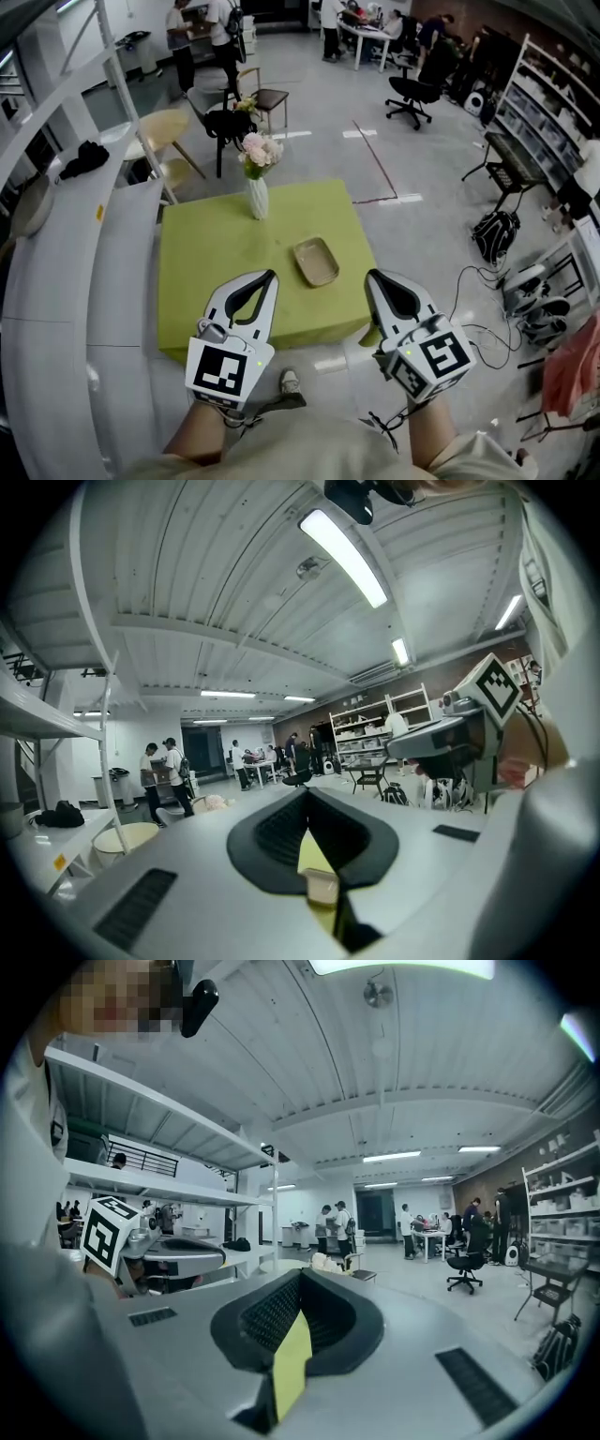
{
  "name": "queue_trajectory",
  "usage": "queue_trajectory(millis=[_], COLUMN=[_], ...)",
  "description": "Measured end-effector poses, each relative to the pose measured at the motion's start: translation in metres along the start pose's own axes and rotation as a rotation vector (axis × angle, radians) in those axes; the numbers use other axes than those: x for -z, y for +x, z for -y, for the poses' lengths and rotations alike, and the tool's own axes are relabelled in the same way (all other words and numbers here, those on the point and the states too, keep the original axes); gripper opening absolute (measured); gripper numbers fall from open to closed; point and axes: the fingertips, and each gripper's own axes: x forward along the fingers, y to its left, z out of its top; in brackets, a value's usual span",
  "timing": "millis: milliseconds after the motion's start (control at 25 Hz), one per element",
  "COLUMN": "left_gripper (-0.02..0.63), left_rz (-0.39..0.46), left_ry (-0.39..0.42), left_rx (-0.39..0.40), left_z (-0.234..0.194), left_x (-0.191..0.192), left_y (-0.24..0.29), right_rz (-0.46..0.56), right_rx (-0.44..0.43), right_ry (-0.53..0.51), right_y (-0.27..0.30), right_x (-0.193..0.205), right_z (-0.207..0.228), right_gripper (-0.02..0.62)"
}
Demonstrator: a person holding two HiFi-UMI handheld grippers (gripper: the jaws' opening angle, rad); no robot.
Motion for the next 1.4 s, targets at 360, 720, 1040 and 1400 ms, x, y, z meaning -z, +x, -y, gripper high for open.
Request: queue_trajectory(millis=[360, 720, 1040, 1400], left_gripper=[0.006, 0.006, 0.006, 0.006], left_rz=[-0.003, -0.046, -0.084, -0.121], left_ry=[0.002, -0.01, 0.01, -0.033], left_rx=[0.001, -0.028, -0.066, -0.086], left_z=[-0.069, -0.083, -0.08, -0.081], left_x=[0.018, 0.036, 0.041, 0.068], left_y=[0.051, 0.088, 0.119, 0.156], right_rz=[-0.022, -0.055, -0.099, -0.176], right_rx=[0.014, 0.003, -0.08, -0.111], right_ry=[0.004, 0.015, 0.034, 0.082], right_y=[0.086, 0.116, 0.137, 0.166], right_x=[-0.001, 0.011, 0.025, 0.068], right_z=[0.02, 0.058, 0.088, 0.119], right_gripper=[0.006, 0.006, 0.006, 0.104])
